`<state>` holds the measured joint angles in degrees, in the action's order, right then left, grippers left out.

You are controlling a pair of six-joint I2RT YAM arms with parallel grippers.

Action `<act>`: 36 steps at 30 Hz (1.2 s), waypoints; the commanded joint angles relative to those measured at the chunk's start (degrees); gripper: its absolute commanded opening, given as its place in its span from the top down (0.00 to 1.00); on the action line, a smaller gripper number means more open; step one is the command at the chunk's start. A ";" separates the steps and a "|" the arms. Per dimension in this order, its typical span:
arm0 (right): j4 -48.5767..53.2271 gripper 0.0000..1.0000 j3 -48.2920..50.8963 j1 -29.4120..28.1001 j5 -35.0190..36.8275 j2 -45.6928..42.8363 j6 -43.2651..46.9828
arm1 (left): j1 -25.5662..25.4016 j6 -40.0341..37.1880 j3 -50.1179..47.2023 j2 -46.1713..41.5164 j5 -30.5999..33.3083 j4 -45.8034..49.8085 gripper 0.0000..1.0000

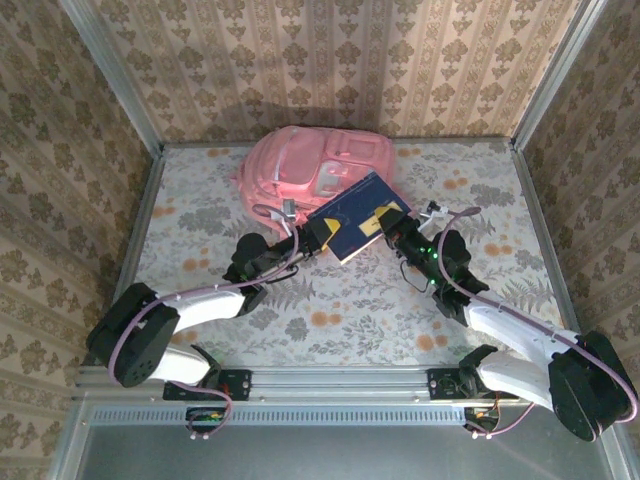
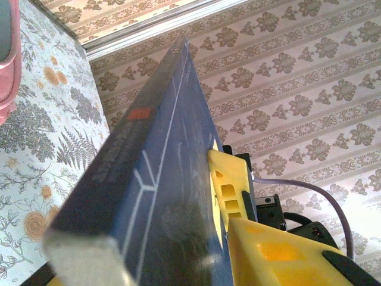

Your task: Pack the student bag

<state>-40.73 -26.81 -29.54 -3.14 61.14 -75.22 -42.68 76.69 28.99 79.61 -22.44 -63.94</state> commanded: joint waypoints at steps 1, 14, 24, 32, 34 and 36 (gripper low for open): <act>-2.00 1.00 -0.94 -0.95 2.04 0.76 0.60 | -0.10 -0.08 0.89 1.57 -0.41 -5.32 0.68; 20.10 0.54 -7.37 -1.79 6.06 -2.43 13.23 | 11.20 -2.14 -2.60 -13.55 -5.38 10.29 1.00; 49.95 0.55 -33.05 -1.91 4.61 13.98 30.04 | 22.68 -33.59 16.02 -41.01 4.22 84.10 1.00; 55.73 0.62 -57.01 -1.93 -6.67 38.43 37.52 | 26.86 -38.98 19.74 -47.63 11.88 95.99 1.00; 58.42 0.67 -63.95 -2.01 -8.04 44.55 38.29 | 26.77 -40.34 20.67 -47.79 13.39 97.20 1.00; 61.65 0.70 -71.11 -2.22 -8.44 50.51 39.60 | 26.68 -41.13 21.50 -47.74 14.58 98.07 1.00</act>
<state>14.81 -90.21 -31.33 -7.88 106.65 -39.35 -16.29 39.75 46.83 32.86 -11.64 31.44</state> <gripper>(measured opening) 0.306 0.142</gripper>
